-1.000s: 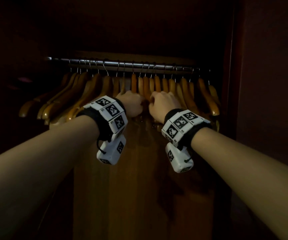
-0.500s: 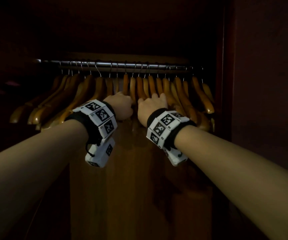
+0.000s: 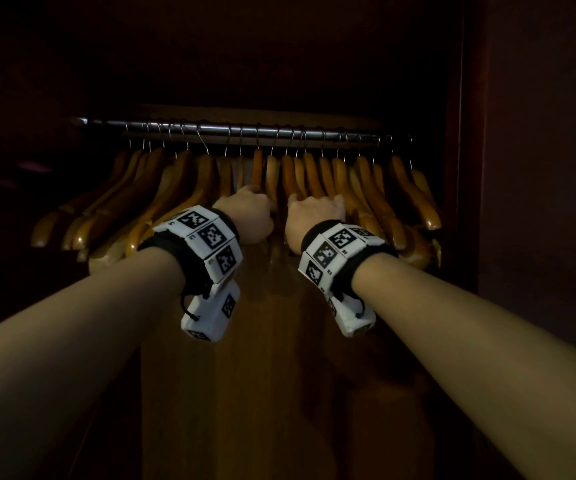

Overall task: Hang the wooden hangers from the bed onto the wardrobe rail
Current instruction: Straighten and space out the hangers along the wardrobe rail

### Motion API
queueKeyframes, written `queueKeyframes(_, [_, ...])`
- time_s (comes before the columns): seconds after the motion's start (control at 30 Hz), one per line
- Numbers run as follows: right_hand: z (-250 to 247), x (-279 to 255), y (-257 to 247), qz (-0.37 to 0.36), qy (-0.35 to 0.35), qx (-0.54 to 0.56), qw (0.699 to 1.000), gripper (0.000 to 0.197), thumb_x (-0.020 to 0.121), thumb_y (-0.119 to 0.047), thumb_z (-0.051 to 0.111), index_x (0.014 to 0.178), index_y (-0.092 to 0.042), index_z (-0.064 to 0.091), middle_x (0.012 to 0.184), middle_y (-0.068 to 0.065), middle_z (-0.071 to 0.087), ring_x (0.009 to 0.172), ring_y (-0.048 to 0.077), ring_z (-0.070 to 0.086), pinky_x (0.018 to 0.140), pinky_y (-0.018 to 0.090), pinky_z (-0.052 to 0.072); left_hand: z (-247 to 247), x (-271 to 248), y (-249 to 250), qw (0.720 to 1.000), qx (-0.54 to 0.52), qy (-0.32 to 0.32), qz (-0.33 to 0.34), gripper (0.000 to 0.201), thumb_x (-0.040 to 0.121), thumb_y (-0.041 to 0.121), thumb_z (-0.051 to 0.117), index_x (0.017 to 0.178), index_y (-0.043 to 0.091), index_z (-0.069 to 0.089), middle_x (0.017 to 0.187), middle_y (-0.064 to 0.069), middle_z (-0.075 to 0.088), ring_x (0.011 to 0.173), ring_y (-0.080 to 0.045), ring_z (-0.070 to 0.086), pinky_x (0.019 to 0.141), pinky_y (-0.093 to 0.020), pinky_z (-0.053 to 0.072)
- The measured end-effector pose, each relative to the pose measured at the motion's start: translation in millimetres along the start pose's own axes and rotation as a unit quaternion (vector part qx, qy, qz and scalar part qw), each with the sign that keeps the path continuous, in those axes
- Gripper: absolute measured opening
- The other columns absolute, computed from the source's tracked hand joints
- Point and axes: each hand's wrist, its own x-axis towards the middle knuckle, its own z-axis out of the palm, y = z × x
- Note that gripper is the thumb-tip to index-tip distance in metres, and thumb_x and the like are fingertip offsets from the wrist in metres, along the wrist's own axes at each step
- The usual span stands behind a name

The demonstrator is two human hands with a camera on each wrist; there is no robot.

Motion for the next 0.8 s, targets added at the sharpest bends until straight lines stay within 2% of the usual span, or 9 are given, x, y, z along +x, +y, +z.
queueKeyframes(0.37, [-2.5, 5.6, 13.1, 0.022, 0.005, 0.013, 1.0, 0.047, 0.092, -0.02, 0.046, 0.138, -0.013, 0.037, 0.119, 0.007, 0.058, 0.114, 0.029, 0.052, 0.098, 0.043, 0.031, -2.8, -1.9, -6.1, 1.0, 0.002, -0.021, 0.01, 0.045, 0.095, 0.018, 0.036, 0.138, 0.025, 0.045, 0.154, 0.0, 0.024, 0.145, -0.017, 0.004, 0.113, -0.047, 0.018])
queueKeyframes(0.57, [0.5, 5.4, 21.3, 0.025, 0.013, 0.002, 1.0, 0.049, 0.092, -0.021, 0.048, 0.139, -0.016, 0.036, 0.115, 0.006, 0.06, 0.113, 0.029, 0.053, 0.1, 0.043, 0.031, -4.3, -7.3, -0.6, 1.0, -0.005, -0.016, -0.002, 0.043, 0.096, 0.019, 0.036, 0.139, 0.024, 0.044, 0.155, -0.002, 0.019, 0.145, -0.019, 0.006, 0.113, -0.047, 0.018])
queueKeyframes(0.7, [1.8, 3.7, 25.0, 0.016, 0.012, 0.0, 1.0, 0.049, 0.091, -0.02, 0.049, 0.139, -0.015, 0.036, 0.114, 0.007, 0.061, 0.112, 0.029, 0.054, 0.1, 0.043, 0.031, -2.1, -4.8, -7.0, 1.0, -0.019, -0.022, 0.006, 0.044, 0.096, 0.018, 0.036, 0.138, 0.024, 0.044, 0.155, 0.001, 0.02, 0.145, -0.016, 0.002, 0.113, -0.048, 0.015])
queueKeyframes(0.8, [4.9, -0.2, 23.8, 0.011, -0.001, -0.008, 1.0, 0.059, 0.092, -0.021, 0.048, 0.146, -0.017, 0.024, 0.116, 0.009, 0.059, 0.114, 0.031, 0.052, 0.104, 0.045, 0.029, -2.9, -5.5, -8.7, 0.999, -0.026, -0.027, 0.005, 0.045, 0.096, 0.017, 0.035, 0.139, 0.027, 0.044, 0.155, 0.003, 0.02, 0.146, -0.015, 0.001, 0.115, -0.049, 0.014])
